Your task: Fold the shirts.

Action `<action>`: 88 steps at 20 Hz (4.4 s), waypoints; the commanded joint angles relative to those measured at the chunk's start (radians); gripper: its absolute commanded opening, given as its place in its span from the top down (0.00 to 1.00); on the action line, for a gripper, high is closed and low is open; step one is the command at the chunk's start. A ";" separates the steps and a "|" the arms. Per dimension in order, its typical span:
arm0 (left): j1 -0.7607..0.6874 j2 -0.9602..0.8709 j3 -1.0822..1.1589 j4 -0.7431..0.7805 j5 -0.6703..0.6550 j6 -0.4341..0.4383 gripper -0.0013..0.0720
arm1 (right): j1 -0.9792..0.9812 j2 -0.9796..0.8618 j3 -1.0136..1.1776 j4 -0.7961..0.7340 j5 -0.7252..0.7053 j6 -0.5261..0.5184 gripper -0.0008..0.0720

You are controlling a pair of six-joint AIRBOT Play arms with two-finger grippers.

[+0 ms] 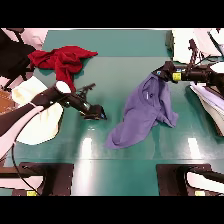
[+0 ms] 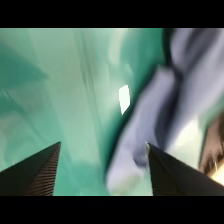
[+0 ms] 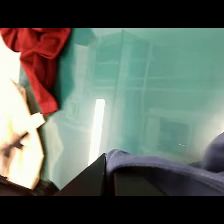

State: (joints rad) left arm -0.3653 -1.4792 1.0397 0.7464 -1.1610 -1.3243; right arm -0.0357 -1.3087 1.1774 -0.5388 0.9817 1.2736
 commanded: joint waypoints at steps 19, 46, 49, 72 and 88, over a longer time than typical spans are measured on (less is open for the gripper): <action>-0.195 0.071 0.103 0.408 0.041 -0.184 0.96 | -0.089 0.113 0.069 0.011 0.149 -0.008 0.96; 0.089 0.470 0.866 0.613 0.193 -0.315 0.96 | -0.284 0.517 0.356 -0.306 0.533 0.172 0.96; 0.089 0.248 0.709 0.398 0.303 -0.192 0.96 | -0.168 0.399 0.053 -0.387 0.437 0.129 0.96; -0.126 -0.400 0.873 0.083 0.502 0.053 0.03 | -0.146 0.512 -0.209 -0.543 0.330 0.106 0.48; 0.119 -0.398 0.936 0.215 -0.265 -0.055 0.41 | 0.495 -0.523 0.515 -1.024 0.323 0.237 0.43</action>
State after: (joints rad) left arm -0.2771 -1.8782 1.9743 0.9504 -1.3617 -1.3674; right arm 0.4465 -1.7000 1.5719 -1.5558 1.2015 1.5036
